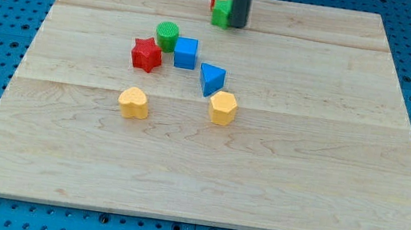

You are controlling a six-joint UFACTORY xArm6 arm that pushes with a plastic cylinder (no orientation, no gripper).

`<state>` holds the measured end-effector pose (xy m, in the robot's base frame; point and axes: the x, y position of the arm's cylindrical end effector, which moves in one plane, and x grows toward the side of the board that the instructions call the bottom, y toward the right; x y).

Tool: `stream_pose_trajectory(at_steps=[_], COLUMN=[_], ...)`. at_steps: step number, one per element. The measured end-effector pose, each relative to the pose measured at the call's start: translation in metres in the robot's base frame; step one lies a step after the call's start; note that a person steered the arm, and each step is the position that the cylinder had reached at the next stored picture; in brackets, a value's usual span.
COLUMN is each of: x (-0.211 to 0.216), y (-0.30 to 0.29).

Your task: Move the red circle closer to the red star

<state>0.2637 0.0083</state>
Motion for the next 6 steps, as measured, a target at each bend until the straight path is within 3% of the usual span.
stream_pose_trajectory(at_steps=[1, 2, 3, 4, 6], x=[0.002, -0.033, -0.067, -0.07, -0.013], y=[0.076, 0.086, 0.057, 0.002, -0.107])
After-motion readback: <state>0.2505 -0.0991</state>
